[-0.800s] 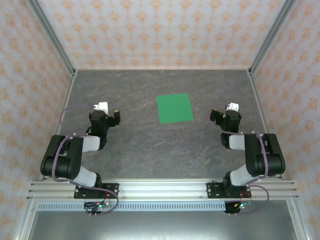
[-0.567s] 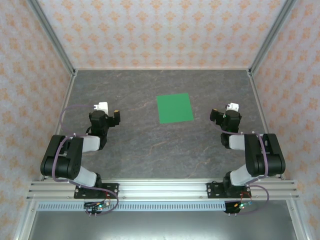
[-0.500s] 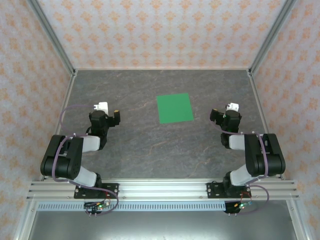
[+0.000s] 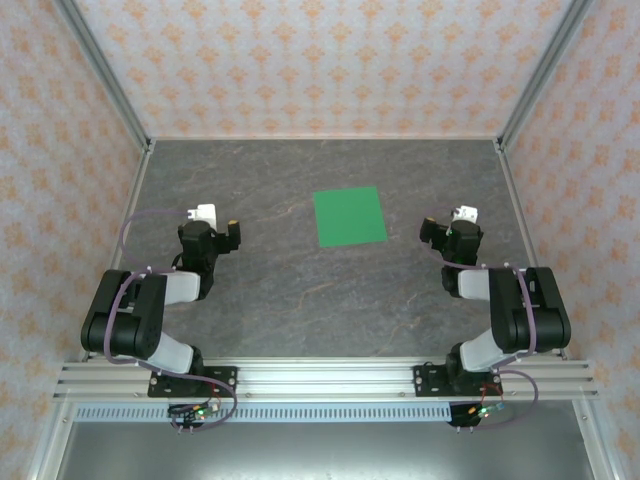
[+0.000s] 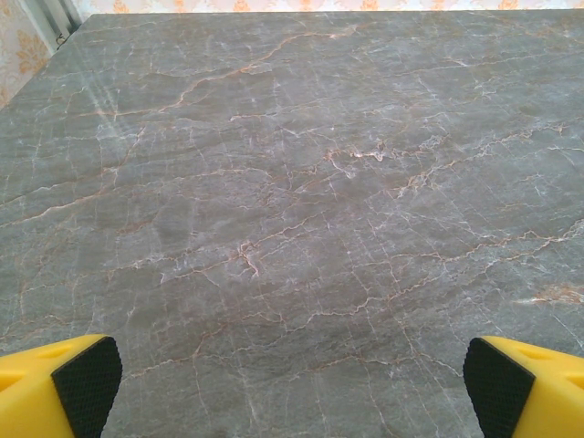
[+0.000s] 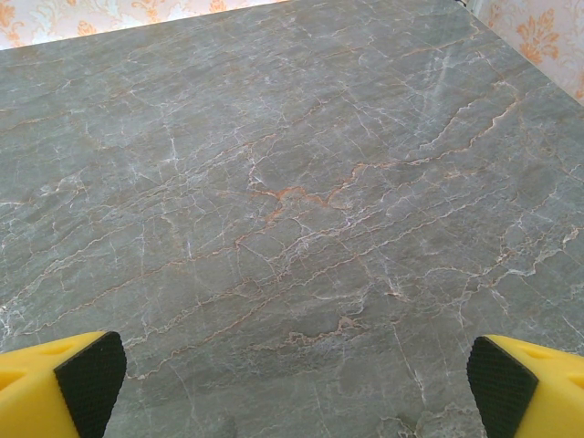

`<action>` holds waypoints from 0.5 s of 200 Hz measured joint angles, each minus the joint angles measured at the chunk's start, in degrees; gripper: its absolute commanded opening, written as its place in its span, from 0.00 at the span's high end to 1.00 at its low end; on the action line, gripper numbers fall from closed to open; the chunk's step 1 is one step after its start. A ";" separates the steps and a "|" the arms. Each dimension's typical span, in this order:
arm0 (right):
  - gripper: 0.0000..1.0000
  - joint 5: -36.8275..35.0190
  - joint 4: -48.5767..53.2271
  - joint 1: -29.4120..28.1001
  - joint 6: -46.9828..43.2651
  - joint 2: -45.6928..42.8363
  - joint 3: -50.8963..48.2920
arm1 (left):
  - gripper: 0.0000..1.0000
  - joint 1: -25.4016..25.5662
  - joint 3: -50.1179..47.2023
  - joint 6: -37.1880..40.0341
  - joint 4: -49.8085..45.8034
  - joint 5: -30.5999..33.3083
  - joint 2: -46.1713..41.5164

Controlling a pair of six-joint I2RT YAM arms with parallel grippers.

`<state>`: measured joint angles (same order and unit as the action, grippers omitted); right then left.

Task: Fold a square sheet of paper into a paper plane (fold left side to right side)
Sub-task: Move the square sheet of paper to the center of the table.

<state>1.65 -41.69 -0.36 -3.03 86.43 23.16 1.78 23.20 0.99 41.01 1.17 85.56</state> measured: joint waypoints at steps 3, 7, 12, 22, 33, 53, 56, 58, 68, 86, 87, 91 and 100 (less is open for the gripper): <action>0.00 0.02 0.00 0.00 0.00 0.00 0.00 | 0.01 0.00 0.00 0.00 0.02 0.00 0.00; 0.00 0.02 0.00 0.00 0.00 0.00 0.00 | 0.00 0.00 0.00 0.00 0.02 0.00 0.00; 0.00 0.02 0.00 0.00 0.00 0.00 0.00 | 0.00 0.00 0.00 0.00 0.02 -0.02 0.00; 0.00 0.02 0.00 0.00 0.00 0.00 0.00 | 0.00 0.00 0.00 0.00 0.00 0.00 0.00; 0.00 0.02 0.00 0.00 0.00 0.00 0.00 | 0.00 0.00 0.00 0.00 0.00 0.00 0.00; 0.00 0.02 0.00 0.00 0.00 0.00 0.00 | 0.00 0.00 0.00 0.00 0.00 0.00 0.00; 0.00 0.02 0.00 0.00 0.00 0.00 0.00 | 0.01 0.00 0.00 0.00 0.02 0.00 0.00; 0.00 0.02 0.00 0.00 0.00 0.00 0.00 | 0.01 0.00 0.00 0.00 0.02 0.00 0.00; 0.00 0.02 0.00 0.00 0.02 0.00 0.00 | 0.00 0.00 0.00 0.00 0.02 0.00 0.00; 0.00 -0.39 0.00 0.00 0.09 0.00 0.00 | 0.01 0.00 0.00 0.00 0.02 0.00 0.00; 0.00 -0.42 0.00 0.00 0.09 0.00 0.00 | 0.01 0.00 0.00 0.00 0.02 0.00 0.00; 0.00 -0.66 0.02 0.00 0.22 -0.02 0.00 | 0.01 0.00 0.00 0.00 0.02 0.02 0.00; 0.00 -1.33 0.24 0.00 0.50 -0.11 0.02 | 0.01 0.00 0.02 -0.04 -0.02 0.46 0.00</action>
<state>0.32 -41.45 -0.36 -2.52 86.32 23.18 1.78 23.22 0.95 40.99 1.63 85.56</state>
